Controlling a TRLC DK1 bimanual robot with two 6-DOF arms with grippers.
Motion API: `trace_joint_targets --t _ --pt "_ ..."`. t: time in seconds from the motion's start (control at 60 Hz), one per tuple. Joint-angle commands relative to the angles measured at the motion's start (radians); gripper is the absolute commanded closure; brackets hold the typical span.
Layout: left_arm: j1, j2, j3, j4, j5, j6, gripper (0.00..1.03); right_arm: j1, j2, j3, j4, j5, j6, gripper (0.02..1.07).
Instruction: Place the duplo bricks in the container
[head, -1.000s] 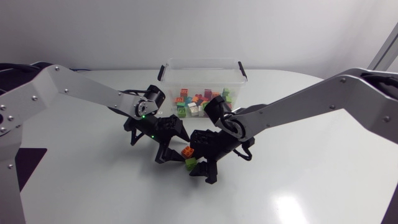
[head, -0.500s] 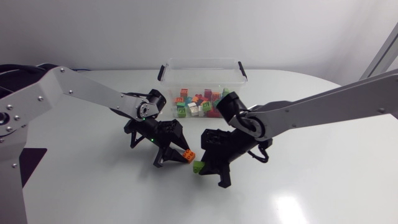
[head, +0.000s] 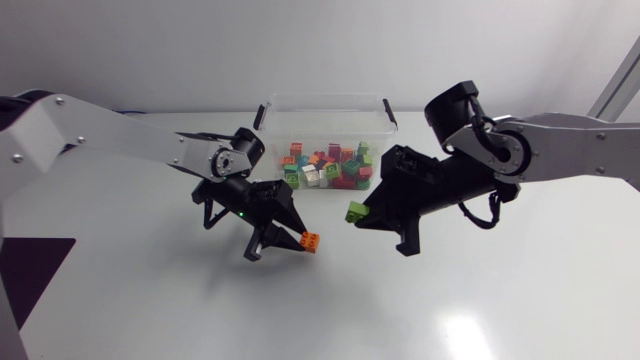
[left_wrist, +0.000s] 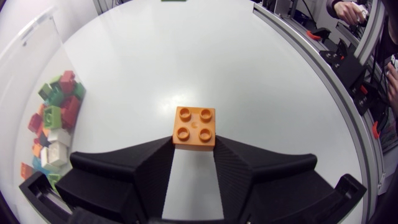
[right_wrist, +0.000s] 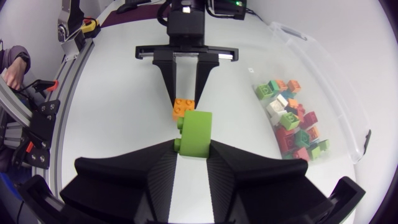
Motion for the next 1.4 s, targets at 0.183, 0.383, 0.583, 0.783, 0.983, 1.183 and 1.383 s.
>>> trace_joint_targets --t 0.183,0.383,0.583,0.783,0.983,1.183,1.383 --pt "0.065 -0.223 0.062 -0.011 0.059 -0.191 0.7 -0.088 -0.048 0.087 0.046 -0.041 0.086 1.01" --pt "0.106 -0.249 0.124 0.168 0.06 -0.461 0.7 -0.126 -0.011 0.169 0.176 -0.038 0.238 1.01" --pt "0.134 -0.229 0.164 0.406 0.006 -0.723 0.7 -0.131 0.063 0.284 0.25 -0.001 0.35 1.01" --pt "0.152 -0.154 0.263 0.504 -0.076 -0.873 0.7 -0.131 0.162 0.383 0.32 0.042 0.431 1.01" --pt "0.161 -0.034 0.389 0.546 -0.162 -0.965 0.7 -0.109 0.284 0.489 0.389 0.105 0.501 1.01" --pt "0.144 0.095 0.532 0.547 -0.264 -1.014 0.69 -0.091 0.423 0.618 0.412 0.169 0.534 1.01" --pt "0.124 0.225 0.713 0.472 -0.359 -1.039 0.41 -0.072 0.575 0.729 0.409 0.254 0.528 0.62"
